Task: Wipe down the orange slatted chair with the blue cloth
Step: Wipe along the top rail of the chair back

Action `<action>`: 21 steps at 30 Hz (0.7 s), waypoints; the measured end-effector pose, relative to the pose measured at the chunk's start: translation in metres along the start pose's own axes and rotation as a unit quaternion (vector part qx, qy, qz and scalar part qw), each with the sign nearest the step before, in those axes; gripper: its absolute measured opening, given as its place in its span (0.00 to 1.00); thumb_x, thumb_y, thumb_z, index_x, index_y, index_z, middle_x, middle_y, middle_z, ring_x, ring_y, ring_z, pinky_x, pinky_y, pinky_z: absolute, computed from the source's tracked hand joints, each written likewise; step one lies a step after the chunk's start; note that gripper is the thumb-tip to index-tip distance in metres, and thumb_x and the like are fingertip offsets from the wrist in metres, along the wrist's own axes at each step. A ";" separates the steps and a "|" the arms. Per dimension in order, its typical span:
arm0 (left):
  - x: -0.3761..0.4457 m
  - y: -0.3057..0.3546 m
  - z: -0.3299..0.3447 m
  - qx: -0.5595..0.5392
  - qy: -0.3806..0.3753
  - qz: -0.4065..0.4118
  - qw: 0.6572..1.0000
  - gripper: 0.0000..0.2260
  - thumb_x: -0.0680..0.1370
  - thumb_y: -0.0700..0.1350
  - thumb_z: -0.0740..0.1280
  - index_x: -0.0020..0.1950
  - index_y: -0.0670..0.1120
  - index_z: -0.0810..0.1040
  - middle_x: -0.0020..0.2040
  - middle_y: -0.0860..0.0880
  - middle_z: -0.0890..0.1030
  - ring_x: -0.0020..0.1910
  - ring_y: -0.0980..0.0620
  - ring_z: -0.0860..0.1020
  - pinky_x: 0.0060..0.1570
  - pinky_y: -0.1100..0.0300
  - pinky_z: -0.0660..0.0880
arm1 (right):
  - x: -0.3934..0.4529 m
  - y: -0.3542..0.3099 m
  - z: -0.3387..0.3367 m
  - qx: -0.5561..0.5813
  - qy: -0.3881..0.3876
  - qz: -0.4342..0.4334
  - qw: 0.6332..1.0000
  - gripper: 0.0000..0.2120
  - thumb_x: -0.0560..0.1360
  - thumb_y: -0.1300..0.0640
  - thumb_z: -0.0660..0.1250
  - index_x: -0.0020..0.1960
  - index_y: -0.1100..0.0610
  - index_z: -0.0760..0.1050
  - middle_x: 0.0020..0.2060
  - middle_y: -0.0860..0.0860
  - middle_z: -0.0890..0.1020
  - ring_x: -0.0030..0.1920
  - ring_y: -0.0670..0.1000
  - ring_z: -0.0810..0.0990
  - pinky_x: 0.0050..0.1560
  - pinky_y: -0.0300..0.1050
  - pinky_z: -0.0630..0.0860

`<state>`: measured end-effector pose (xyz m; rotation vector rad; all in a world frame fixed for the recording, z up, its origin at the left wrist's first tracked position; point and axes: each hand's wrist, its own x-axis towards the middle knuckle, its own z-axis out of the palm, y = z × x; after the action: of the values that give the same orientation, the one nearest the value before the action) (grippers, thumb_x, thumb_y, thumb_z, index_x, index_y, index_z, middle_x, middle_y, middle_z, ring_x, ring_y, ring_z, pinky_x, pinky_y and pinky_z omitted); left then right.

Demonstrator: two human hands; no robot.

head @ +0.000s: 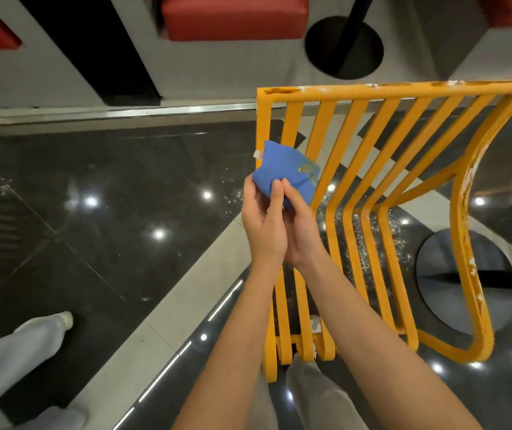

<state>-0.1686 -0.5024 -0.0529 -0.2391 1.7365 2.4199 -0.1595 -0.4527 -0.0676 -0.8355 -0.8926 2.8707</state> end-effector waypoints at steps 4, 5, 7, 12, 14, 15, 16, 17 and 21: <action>0.044 0.000 -0.006 0.083 -0.027 0.036 0.996 0.11 0.80 0.39 0.66 0.61 0.35 0.77 0.55 0.43 0.82 0.54 0.52 0.81 0.52 0.62 0.77 | 0.031 -0.045 0.018 -0.109 0.076 -0.140 0.981 0.13 0.78 0.64 0.67 0.61 0.56 0.75 0.53 0.52 0.83 0.56 0.51 0.82 0.56 0.47 0.80; 0.054 0.001 -0.008 0.104 -0.026 0.046 0.993 0.13 0.80 0.39 0.65 0.63 0.36 0.76 0.58 0.42 0.81 0.57 0.51 0.80 0.55 0.63 0.76 | 0.037 -0.059 0.023 -0.170 0.090 -0.189 0.963 0.14 0.77 0.65 0.68 0.61 0.56 0.75 0.54 0.51 0.83 0.56 0.50 0.82 0.57 0.47 0.79; 0.076 0.003 -0.009 0.140 -0.008 0.072 0.987 0.14 0.81 0.39 0.64 0.66 0.37 0.75 0.61 0.43 0.80 0.62 0.52 0.78 0.58 0.65 0.75 | 0.050 -0.085 0.028 -0.322 0.085 -0.319 0.887 0.23 0.76 0.65 0.67 0.70 0.63 0.69 0.66 0.55 0.76 0.66 0.52 0.76 0.66 0.50 0.75; 0.125 0.003 0.008 0.190 0.038 0.135 0.972 0.15 0.81 0.40 0.63 0.68 0.41 0.74 0.64 0.48 0.78 0.64 0.54 0.76 0.64 0.62 0.73 | 0.106 -0.125 0.042 -0.558 0.037 -0.509 0.655 0.26 0.72 0.73 0.62 0.71 0.65 0.70 0.65 0.54 0.77 0.65 0.55 0.77 0.63 0.53 0.75; 0.140 -0.003 0.016 0.202 0.019 0.143 0.969 0.17 0.82 0.41 0.62 0.70 0.42 0.72 0.67 0.47 0.76 0.67 0.52 0.73 0.67 0.54 0.72 | 0.132 -0.125 0.049 -0.660 0.019 -0.482 0.576 0.27 0.70 0.69 0.65 0.68 0.57 0.75 0.62 0.54 0.80 0.64 0.58 0.76 0.62 0.58 0.73; 0.145 -0.007 0.019 0.199 0.008 0.144 0.969 0.17 0.82 0.42 0.62 0.71 0.41 0.71 0.68 0.46 0.75 0.68 0.51 0.73 0.68 0.50 0.72 | 0.140 -0.121 0.051 -0.720 0.006 -0.446 0.532 0.27 0.70 0.65 0.66 0.68 0.53 0.76 0.62 0.53 0.81 0.62 0.58 0.76 0.60 0.58 0.72; 0.149 -0.009 0.021 0.190 -0.003 0.141 0.972 0.17 0.82 0.42 0.62 0.71 0.40 0.70 0.68 0.44 0.76 0.67 0.50 0.74 0.67 0.49 0.72 | 0.144 -0.117 0.050 -0.769 -0.005 -0.413 0.489 0.26 0.70 0.61 0.67 0.68 0.49 0.76 0.61 0.52 0.80 0.61 0.58 0.75 0.59 0.56 0.70; 0.151 -0.011 0.023 0.182 -0.009 0.133 0.974 0.17 0.83 0.41 0.61 0.71 0.39 0.70 0.67 0.43 0.77 0.66 0.49 0.75 0.66 0.49 0.73 | 0.144 -0.114 0.048 -0.798 -0.011 -0.396 0.455 0.25 0.71 0.58 0.67 0.68 0.47 0.76 0.60 0.51 0.80 0.60 0.58 0.75 0.58 0.53 0.69; 0.158 -0.012 0.024 0.171 -0.006 0.121 0.978 0.16 0.82 0.38 0.62 0.70 0.37 0.71 0.65 0.43 0.78 0.65 0.49 0.76 0.64 0.60 0.74 | 0.136 -0.120 0.029 -0.800 -0.048 -0.428 0.417 0.23 0.75 0.51 0.67 0.70 0.46 0.73 0.60 0.49 0.78 0.64 0.55 0.72 0.67 0.54 0.65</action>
<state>-0.3209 -0.4707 -0.0908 0.0318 2.2485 2.2080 -0.3058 -0.3437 -0.0499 0.1317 -2.7582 0.4628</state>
